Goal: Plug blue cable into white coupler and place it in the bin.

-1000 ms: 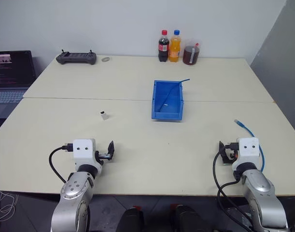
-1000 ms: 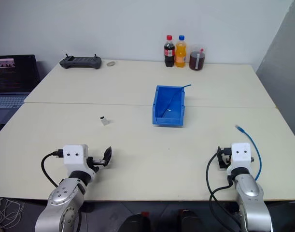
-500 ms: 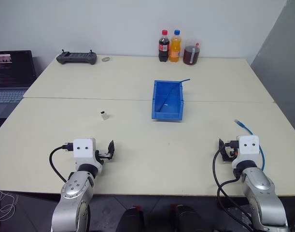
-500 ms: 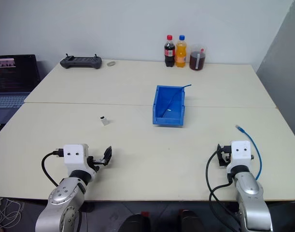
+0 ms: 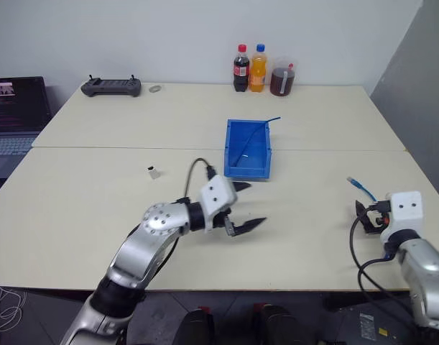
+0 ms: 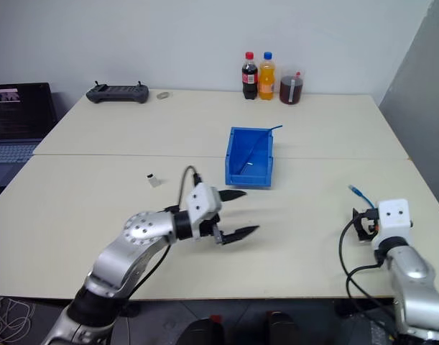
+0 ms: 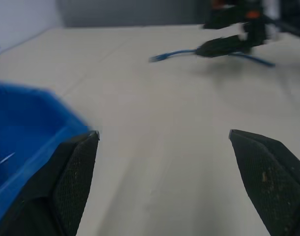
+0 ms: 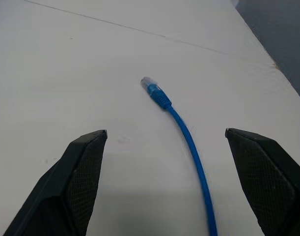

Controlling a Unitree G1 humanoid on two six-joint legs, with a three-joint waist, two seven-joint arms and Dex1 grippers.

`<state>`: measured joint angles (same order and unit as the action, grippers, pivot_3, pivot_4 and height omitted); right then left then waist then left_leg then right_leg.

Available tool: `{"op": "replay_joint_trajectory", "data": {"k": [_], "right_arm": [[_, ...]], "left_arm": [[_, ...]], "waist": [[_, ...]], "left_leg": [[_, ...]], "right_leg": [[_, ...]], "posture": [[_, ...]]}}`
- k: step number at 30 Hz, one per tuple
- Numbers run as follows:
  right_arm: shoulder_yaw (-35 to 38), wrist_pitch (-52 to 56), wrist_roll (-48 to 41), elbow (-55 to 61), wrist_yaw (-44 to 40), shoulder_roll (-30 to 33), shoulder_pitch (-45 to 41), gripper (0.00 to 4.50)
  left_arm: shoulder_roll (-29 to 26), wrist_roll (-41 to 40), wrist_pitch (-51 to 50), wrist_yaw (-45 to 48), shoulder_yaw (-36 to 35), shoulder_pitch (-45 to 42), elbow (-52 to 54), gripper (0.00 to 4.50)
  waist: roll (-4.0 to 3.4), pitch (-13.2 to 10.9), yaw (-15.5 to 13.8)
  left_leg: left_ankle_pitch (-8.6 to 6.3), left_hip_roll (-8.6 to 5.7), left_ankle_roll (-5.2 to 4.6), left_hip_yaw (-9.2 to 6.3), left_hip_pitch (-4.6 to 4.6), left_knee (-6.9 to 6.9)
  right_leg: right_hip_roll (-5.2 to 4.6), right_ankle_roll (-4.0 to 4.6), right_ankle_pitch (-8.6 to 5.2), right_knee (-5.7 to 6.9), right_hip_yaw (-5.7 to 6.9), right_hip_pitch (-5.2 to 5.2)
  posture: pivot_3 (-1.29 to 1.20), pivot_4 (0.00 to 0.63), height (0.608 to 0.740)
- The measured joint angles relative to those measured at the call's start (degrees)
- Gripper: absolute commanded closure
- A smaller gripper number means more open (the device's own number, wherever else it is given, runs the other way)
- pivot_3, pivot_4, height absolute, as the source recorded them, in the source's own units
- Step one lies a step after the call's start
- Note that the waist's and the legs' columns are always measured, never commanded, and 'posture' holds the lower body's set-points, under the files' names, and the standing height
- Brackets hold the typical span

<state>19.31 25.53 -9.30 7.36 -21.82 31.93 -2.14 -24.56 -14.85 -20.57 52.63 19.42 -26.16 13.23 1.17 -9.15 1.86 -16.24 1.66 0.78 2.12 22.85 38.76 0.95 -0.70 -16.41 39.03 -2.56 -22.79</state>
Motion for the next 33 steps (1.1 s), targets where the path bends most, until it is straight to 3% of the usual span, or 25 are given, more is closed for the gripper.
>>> {"op": "replay_joint_trajectory", "data": {"k": [6, 12, 19, 30, 33], "right_arm": [[-1.6, -6.9, -0.9, -23.6, -11.7, 8.4, -11.0, 0.39], [-4.7, -11.6, -0.8, -42.0, -18.8, 11.4, -19.9, 0.39], [-6.2, -13.9, -0.9, -51.0, -25.3, 12.9, -24.2, 1.82], [-8.3, -16.6, -0.9, -51.2, -29.0, 12.8, -24.1, 4.49], [-8.3, -16.8, -0.9, -51.3, -29.0, 12.8, -24.0, 4.49]], "left_arm": [[4.8, 1.1, 6.7, 8.6, 4.3, -8.1, -13.3, 0.00], [6.0, 2.1, 9.6, 11.8, 5.1, -9.1, -17.0, 0.00], [6.3, 4.4, 9.9, 9.3, 4.9, -9.0, -18.2, 0.00], [8.2, 6.0, 9.8, 5.5, 3.0, -9.2, -20.3, 0.00], [8.3, 6.0, 9.8, 5.5, 2.8, -9.2, -20.3, 0.00]], "waist": [[-0.02, 0.0, -0.1], [-0.08, 0.0, 0.0], [-0.06, 0.0, -0.2], [-0.06, 0.0, -0.2], [-0.05, 0.0, -0.2]], "left_leg": [[-0.01, -0.05, -0.03, 0.02, 0.04, 0.02], [0.00, 0.01, -0.02, 0.04, 0.06, 0.02], [-0.01, -0.02, -0.03, -0.03, -0.23, 0.10], [0.00, -0.01, -0.03, -0.05, -0.37, 0.11], [0.00, -0.01, -0.03, -0.05, -0.39, 0.11]], "right_leg": [[-0.01, 0.26, 0.15, -0.04, -0.04, 0.00], [-0.05, 0.28, 0.16, -0.01, -0.10, -0.05], [-0.11, 0.24, 0.17, -0.06, -0.02, 0.39], [-0.21, 0.22, 0.19, -0.06, -0.01, 0.52], [-0.21, 0.22, 0.19, -0.06, -0.01, 0.53]], "posture": [[0.00, 0.150, 0.740], [0.00, 0.150, 0.740], [0.00, 0.150, 0.740], [0.00, 0.150, 0.740], [0.00, 0.150, 0.740]]}}
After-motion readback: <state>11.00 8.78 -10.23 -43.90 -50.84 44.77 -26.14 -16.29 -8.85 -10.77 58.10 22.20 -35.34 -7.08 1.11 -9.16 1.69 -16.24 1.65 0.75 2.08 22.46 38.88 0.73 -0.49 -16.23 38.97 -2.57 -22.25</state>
